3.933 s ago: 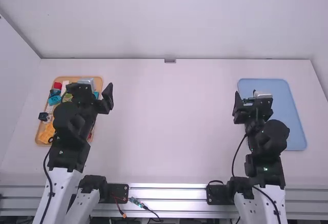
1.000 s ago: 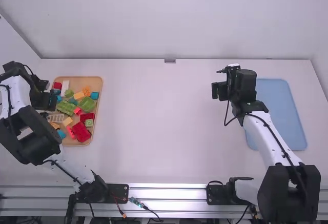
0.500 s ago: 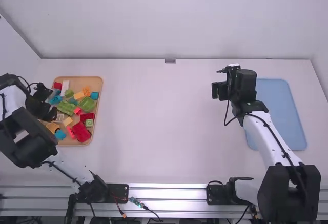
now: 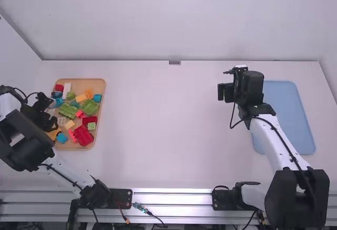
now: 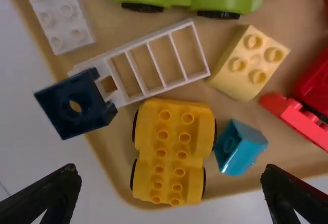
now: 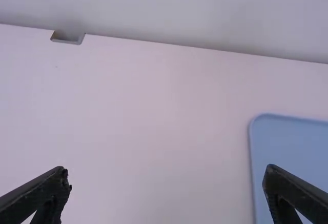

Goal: Assemble lego blocks to make yellow taxi

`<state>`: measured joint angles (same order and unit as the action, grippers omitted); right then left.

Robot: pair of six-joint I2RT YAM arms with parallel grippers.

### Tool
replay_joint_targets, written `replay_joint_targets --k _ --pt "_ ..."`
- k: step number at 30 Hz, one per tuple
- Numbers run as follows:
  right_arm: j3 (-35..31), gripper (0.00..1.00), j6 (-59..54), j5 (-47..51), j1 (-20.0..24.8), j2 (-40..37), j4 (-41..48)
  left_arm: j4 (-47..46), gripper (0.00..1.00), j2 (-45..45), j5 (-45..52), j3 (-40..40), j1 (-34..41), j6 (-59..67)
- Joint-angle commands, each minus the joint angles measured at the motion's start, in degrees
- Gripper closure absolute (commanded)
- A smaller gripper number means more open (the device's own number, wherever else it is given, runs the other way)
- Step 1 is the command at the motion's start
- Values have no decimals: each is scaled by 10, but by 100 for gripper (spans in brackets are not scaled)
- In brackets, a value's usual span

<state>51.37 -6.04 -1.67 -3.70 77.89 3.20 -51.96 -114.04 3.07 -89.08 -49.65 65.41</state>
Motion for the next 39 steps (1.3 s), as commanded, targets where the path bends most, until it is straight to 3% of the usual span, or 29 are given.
replay_joint_targets --k 1,9,15,17,32,34,39 --pt "16 1 2 0 -1 1 0 -5 5 -25 -43 3 2 5" --pt "16 1 3 0 -1 1 5 13 7 -58 -40 3 3 4" --pt "15 1 2 0 -1 1 7 21 16 -62 -35 3 4 4" --pt "15 1 2 0 -1 1 7 26 23 -62 -35 3 5 4" --pt "15 1 2 0 -1 1 13 25 22 -63 -7 5 1 5" --pt "15 1 2 0 -1 1 13 34 15 -63 -7 14 2 5" --pt "15 1 2 0 -1 1 13 70 15 -63 -10 42 2 9"
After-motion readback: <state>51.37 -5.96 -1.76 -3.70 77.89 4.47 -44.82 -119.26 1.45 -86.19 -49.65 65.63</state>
